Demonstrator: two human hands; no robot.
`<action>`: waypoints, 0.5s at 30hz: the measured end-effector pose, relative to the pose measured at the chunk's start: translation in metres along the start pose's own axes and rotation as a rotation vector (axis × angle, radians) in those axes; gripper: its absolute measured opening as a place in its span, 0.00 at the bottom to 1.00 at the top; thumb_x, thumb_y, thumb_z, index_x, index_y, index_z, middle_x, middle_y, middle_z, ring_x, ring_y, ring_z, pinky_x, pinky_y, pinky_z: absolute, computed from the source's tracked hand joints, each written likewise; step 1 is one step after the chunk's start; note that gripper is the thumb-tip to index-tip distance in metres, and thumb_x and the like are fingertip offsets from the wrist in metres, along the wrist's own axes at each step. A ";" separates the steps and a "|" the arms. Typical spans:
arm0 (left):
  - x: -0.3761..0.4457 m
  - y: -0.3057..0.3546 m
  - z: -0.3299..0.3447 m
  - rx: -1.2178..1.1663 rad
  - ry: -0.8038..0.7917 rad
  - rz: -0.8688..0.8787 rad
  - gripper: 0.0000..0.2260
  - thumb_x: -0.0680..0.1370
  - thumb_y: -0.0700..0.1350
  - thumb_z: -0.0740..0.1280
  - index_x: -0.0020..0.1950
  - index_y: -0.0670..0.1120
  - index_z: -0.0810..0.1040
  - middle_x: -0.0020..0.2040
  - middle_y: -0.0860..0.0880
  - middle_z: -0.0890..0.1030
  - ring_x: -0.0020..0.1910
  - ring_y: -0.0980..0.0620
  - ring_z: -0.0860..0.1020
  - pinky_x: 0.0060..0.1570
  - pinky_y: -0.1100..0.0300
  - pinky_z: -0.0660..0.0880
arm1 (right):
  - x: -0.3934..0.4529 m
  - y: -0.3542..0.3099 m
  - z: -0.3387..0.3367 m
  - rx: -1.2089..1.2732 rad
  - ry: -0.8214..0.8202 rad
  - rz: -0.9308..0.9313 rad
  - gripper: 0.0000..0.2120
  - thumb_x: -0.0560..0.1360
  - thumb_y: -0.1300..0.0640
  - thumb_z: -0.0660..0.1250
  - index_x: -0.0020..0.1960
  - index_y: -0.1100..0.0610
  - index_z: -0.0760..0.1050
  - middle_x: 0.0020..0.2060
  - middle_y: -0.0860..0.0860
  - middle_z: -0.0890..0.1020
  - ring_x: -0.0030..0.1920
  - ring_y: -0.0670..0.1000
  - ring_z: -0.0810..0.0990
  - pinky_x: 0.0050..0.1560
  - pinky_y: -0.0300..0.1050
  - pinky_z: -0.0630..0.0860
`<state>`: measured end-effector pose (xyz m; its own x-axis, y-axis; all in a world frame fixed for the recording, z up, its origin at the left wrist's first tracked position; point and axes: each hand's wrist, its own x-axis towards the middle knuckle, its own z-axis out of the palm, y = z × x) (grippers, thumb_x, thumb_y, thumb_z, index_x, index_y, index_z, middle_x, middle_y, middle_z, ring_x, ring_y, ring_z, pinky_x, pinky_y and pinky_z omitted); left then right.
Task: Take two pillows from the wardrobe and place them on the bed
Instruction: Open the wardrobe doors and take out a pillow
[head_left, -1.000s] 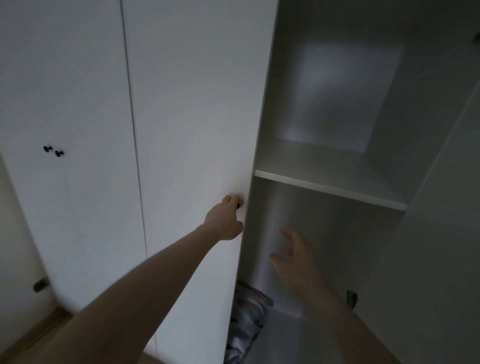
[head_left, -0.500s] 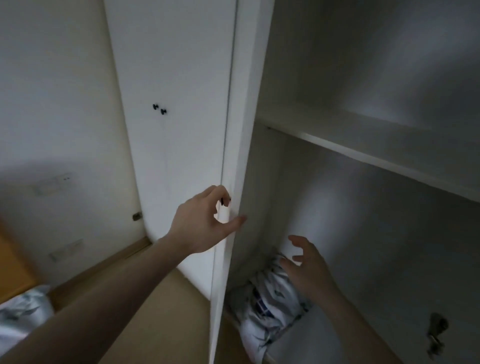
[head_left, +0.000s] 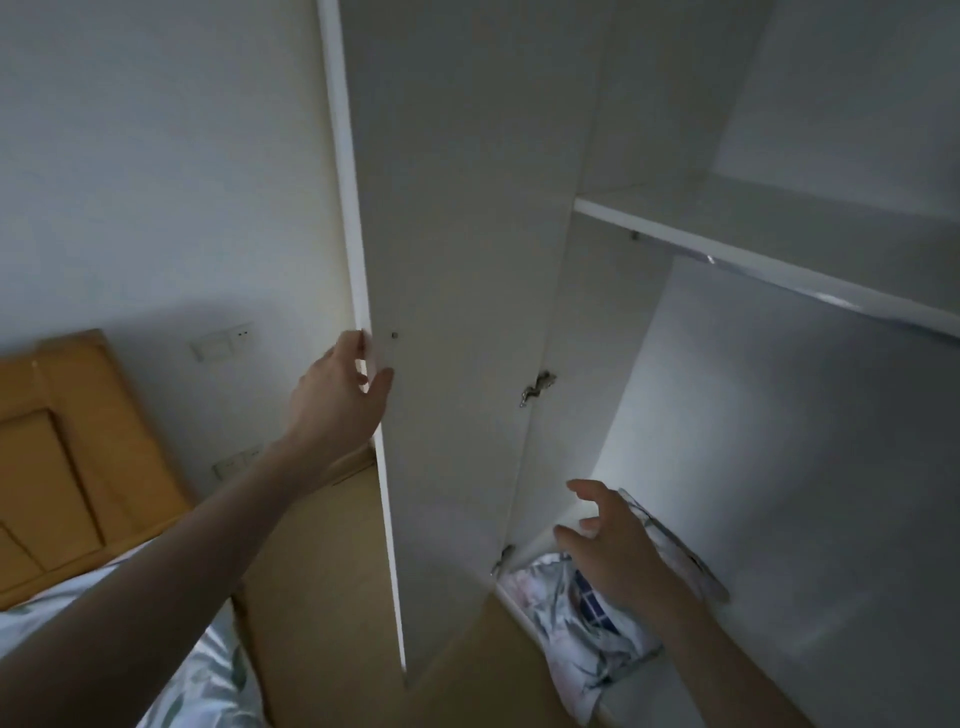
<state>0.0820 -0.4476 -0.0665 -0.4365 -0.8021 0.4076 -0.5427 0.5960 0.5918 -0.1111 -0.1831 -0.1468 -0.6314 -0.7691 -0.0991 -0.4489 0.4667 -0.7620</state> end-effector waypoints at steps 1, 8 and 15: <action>0.000 -0.004 0.000 -0.031 -0.017 -0.011 0.15 0.79 0.52 0.67 0.64 0.51 0.70 0.60 0.51 0.81 0.50 0.48 0.83 0.50 0.48 0.80 | 0.002 0.003 0.003 -0.006 -0.007 0.004 0.26 0.79 0.53 0.69 0.74 0.45 0.66 0.70 0.47 0.72 0.60 0.45 0.74 0.53 0.39 0.73; -0.058 0.005 0.032 0.019 -0.077 0.072 0.40 0.77 0.48 0.72 0.82 0.48 0.51 0.81 0.48 0.52 0.74 0.39 0.66 0.62 0.43 0.76 | 0.009 0.044 0.006 -0.010 -0.038 0.095 0.26 0.78 0.52 0.70 0.74 0.46 0.67 0.70 0.49 0.72 0.61 0.46 0.73 0.59 0.40 0.69; -0.084 0.029 0.142 0.092 -0.611 0.267 0.25 0.77 0.54 0.70 0.73 0.54 0.68 0.75 0.56 0.64 0.70 0.50 0.70 0.65 0.49 0.75 | 0.027 0.110 -0.005 -0.046 -0.073 0.289 0.20 0.78 0.56 0.69 0.69 0.56 0.72 0.58 0.52 0.78 0.48 0.42 0.75 0.43 0.28 0.70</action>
<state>0.0010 -0.3572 -0.1820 -0.8774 -0.4773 0.0486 -0.4068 0.7937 0.4523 -0.1803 -0.1503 -0.2305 -0.6911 -0.6298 -0.3546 -0.2865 0.6891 -0.6656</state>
